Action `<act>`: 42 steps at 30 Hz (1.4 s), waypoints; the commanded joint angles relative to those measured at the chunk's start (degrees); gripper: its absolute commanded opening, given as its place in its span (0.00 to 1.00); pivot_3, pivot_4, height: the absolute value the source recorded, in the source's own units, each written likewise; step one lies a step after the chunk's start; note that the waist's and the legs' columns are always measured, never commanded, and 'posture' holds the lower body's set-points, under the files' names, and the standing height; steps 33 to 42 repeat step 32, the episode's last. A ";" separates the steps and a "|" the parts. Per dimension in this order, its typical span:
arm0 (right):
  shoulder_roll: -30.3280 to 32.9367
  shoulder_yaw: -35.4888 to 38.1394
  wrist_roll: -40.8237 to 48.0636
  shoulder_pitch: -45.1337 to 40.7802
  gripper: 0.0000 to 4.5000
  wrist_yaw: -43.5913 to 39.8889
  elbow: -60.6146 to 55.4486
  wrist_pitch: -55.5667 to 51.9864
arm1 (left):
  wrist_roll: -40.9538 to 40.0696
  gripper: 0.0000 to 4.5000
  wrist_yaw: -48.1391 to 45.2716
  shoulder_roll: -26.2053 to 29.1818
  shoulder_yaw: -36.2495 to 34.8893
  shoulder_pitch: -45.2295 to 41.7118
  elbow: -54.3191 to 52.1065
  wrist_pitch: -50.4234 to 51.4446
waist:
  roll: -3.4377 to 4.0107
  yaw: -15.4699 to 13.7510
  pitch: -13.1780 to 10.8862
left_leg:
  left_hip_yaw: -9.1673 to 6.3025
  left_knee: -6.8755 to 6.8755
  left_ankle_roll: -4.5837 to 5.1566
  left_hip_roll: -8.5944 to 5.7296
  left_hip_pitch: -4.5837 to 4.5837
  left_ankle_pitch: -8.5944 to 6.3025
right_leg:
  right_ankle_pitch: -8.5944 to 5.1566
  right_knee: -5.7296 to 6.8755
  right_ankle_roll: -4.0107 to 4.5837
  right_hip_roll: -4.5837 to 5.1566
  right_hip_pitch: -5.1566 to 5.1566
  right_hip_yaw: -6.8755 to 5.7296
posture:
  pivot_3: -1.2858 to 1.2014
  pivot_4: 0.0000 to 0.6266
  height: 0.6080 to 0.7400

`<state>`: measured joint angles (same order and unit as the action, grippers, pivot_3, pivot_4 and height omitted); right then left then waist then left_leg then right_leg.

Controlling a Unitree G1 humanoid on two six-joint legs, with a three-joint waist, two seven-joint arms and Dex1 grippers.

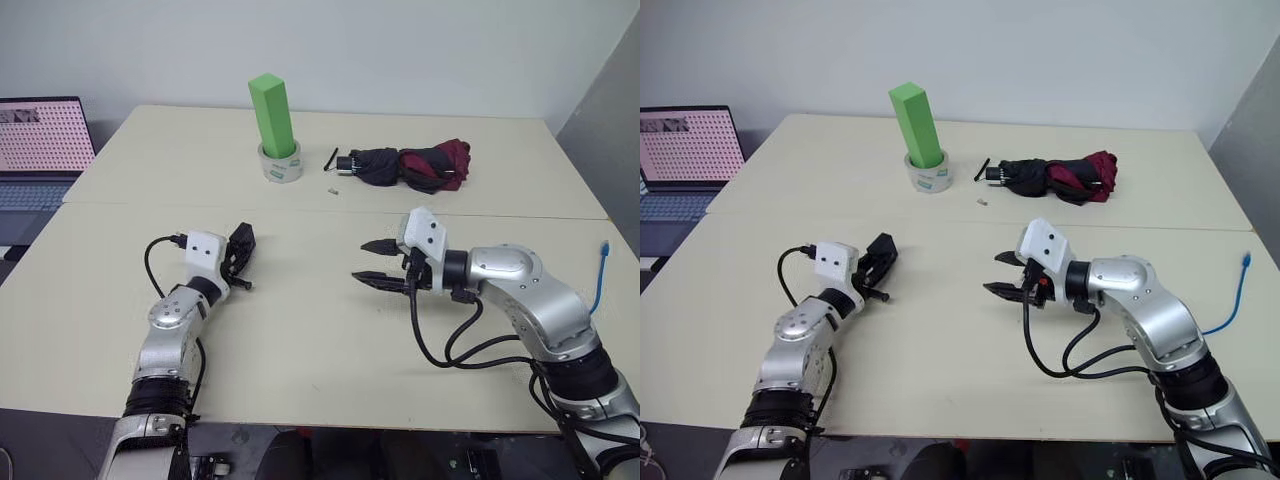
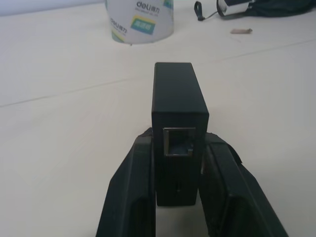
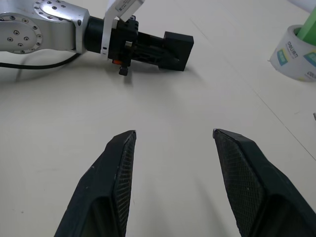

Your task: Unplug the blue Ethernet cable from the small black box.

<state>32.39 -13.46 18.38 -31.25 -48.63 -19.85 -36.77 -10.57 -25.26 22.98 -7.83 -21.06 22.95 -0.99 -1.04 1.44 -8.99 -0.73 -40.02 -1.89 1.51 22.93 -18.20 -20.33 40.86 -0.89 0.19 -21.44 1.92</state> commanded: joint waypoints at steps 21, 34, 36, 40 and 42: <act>5.78 17.41 1.78 16.73 0.58 4.67 -6.43 3.37 | -6.75 0.91 -2.80 10.37 -6.36 26.01 -44.65 23.83 | -0.01 0.03 0.02 | -0.06 0.06 0.20 0.01 -0.11 -0.11 | 0.00 0.02 0.00 0.00 0.14 0.00 | 0.52 0.24 1.00; 9.46 26.85 1.95 25.63 0.58 5.54 -5.27 4.38 | -13.49 0.91 -8.39 19.07 -12.05 20.96 -48.00 32.18 | 0.03 0.19 0.00 | -0.03 0.14 0.20 0.04 -0.11 -0.11 | 0.00 -0.04 0.00 -0.06 0.12 0.03 | 0.52 0.24 1.00; 9.46 26.85 1.95 25.63 0.58 5.54 -5.27 4.38 | -13.49 0.91 -8.39 19.07 -12.05 20.96 -48.00 32.18 | 0.03 0.19 0.00 | -0.03 0.14 0.20 0.04 -0.11 -0.11 | 0.00 -0.04 0.00 -0.06 0.12 0.03 | 0.52 0.24 1.00; 9.46 26.85 1.95 25.63 0.58 5.54 -5.27 4.38 | -13.49 0.91 -8.39 19.07 -12.05 20.96 -48.00 32.18 | 0.03 0.19 0.00 | -0.03 0.14 0.20 0.04 -0.11 -0.11 | 0.00 -0.04 0.00 -0.06 0.12 0.03 | 0.52 0.24 1.00; 9.46 26.85 1.95 25.63 0.58 5.54 -5.27 4.38 | -13.49 0.91 -8.39 19.07 -12.05 20.96 -48.00 32.18 | 0.03 0.19 0.00 | -0.03 0.14 0.20 0.04 -0.11 -0.11 | 0.00 -0.04 0.00 -0.06 0.12 0.03 | 0.52 0.24 1.00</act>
